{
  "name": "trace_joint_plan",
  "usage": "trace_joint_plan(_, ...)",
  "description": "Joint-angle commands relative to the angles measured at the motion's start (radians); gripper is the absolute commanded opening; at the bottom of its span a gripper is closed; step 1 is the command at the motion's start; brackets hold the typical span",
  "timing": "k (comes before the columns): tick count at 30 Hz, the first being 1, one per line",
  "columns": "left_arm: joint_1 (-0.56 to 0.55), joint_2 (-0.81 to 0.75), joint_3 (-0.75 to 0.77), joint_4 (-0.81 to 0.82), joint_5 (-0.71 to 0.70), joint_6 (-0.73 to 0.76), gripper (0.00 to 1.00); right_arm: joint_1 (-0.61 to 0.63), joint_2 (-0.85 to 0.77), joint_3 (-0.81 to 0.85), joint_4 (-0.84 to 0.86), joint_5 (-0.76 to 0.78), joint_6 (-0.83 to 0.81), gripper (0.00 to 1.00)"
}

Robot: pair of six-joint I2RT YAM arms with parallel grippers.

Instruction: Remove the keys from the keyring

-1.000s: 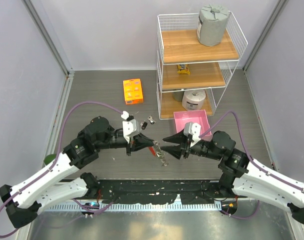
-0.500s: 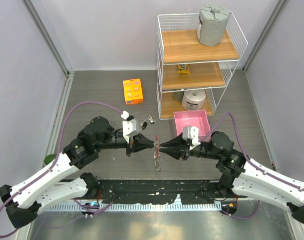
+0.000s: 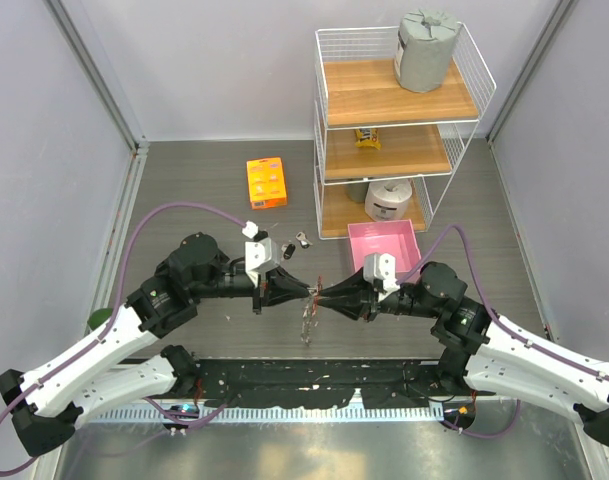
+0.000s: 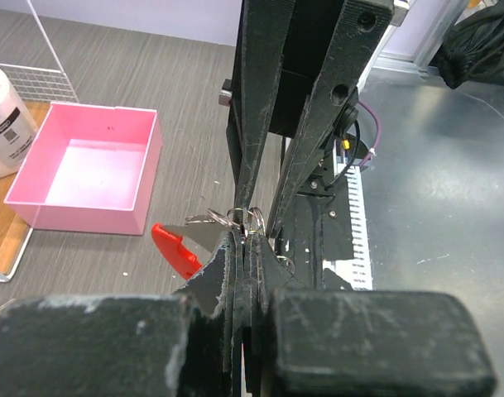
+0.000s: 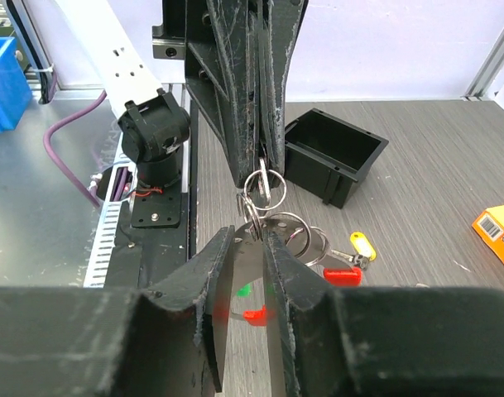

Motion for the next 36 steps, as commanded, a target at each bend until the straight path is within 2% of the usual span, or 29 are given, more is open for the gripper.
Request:
trace_joint_plan(1, -0.004, -0.01, 0.013, 0.104, 0.031, -0.025, 0.0, 0.002, 0.002, 0.04, 0.059, -0.008, 0.002, 0.28)
trace_joint_plan(8, -0.004, -0.014, 0.006, 0.113, 0.036, -0.028, 0.0, 0.003, 0.004, 0.046, 0.063, -0.001, 0.005, 0.31)
trace_joint_plan(11, -0.004, -0.011, 0.004, 0.114, 0.038, -0.028, 0.0, 0.002, 0.005, 0.051, 0.063, -0.015, 0.005, 0.17)
trace_joint_plan(13, -0.004, -0.011, 0.001, 0.116, 0.034, -0.027, 0.0, 0.002, 0.008, 0.055, 0.065, -0.031, 0.006, 0.11)
trace_joint_plan(15, -0.004, -0.009, 0.001, 0.116, 0.033, -0.025, 0.0, 0.002, 0.008, 0.055, 0.065, -0.05, 0.006, 0.06)
trace_joint_plan(17, -0.004, -0.01, -0.001, 0.115, 0.03, -0.023, 0.0, 0.002, 0.01, 0.06, 0.051, -0.07, 0.0, 0.05)
trace_joint_plan(22, -0.004, -0.015, 0.013, 0.072, 0.002, 0.006, 0.0, 0.003, 0.016, 0.115, -0.101, -0.066, -0.03, 0.05)
trace_joint_plan(27, -0.004, 0.009, 0.038, 0.0, -0.012, 0.044, 0.0, 0.002, 0.096, 0.282, -0.387, -0.07, -0.052, 0.05)
trace_joint_plan(36, -0.008, 0.017, 0.038, -0.059, -0.042, 0.16, 0.0, 0.003, 0.266, 0.46, -0.61, -0.196, 0.025, 0.05)
